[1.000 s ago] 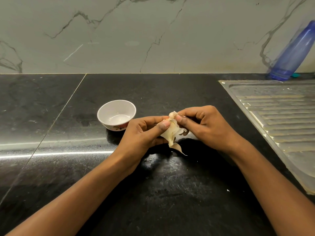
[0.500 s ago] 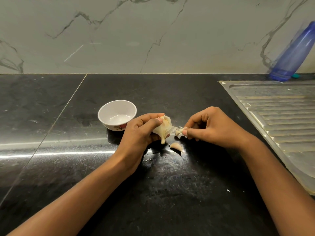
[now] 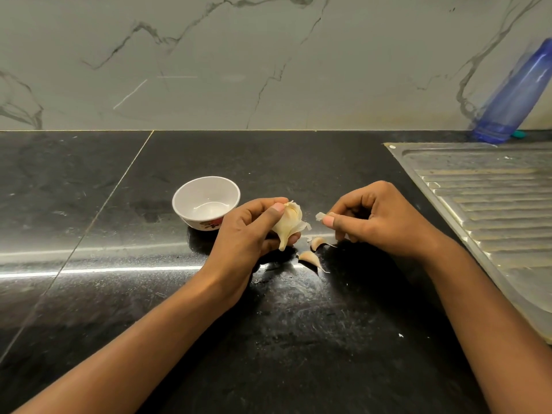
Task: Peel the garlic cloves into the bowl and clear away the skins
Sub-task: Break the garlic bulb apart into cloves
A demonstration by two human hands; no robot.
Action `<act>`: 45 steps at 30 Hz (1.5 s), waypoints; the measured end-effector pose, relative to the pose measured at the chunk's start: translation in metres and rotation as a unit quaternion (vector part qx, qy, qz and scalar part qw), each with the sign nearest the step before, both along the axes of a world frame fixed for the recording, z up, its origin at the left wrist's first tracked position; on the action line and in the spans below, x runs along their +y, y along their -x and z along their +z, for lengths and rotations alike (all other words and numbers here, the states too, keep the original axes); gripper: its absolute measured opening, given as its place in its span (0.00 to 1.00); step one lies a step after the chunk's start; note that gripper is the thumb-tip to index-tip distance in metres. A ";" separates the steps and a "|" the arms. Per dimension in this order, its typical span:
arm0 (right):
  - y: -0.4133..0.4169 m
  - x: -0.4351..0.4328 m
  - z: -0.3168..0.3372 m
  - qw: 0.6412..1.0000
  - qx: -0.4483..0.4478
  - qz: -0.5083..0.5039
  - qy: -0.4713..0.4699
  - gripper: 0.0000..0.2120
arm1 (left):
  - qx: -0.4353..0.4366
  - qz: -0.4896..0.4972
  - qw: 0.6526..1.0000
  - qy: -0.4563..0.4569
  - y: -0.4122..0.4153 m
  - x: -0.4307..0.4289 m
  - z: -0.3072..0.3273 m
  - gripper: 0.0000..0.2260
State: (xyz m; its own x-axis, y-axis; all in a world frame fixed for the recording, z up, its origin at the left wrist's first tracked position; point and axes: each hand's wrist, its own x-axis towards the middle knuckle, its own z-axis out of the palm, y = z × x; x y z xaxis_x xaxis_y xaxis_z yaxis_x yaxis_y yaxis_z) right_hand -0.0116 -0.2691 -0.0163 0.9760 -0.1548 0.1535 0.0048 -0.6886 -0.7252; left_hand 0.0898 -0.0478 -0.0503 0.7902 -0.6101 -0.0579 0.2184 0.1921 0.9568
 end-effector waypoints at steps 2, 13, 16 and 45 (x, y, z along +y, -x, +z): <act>-0.001 0.001 -0.002 1.000 -0.010 0.002 -0.007 0.08 | -0.004 0.004 1.000 -0.004 0.000 0.000 0.000 0.11; -0.017 0.016 -0.026 0.999 -0.026 0.008 0.037 0.06 | -0.046 0.015 0.999 -0.024 0.002 0.000 0.002 0.12; -0.016 0.017 -0.025 0.998 -0.021 0.020 0.049 0.09 | -0.077 0.019 0.996 -0.034 0.003 0.000 0.003 0.12; -0.015 0.027 -0.015 0.997 -0.073 -0.013 -0.026 0.11 | -0.091 0.044 0.995 -0.028 0.001 0.001 0.000 0.12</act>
State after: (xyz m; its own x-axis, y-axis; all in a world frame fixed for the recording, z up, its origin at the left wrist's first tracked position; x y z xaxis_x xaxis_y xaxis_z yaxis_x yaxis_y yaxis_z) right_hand 0.0037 -0.2420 -0.0309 0.9394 -0.1917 0.2840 0.0949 -0.6509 -0.7532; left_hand 0.0888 -0.0469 -0.0501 0.8408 -0.5382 0.0589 0.0256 0.1484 0.9886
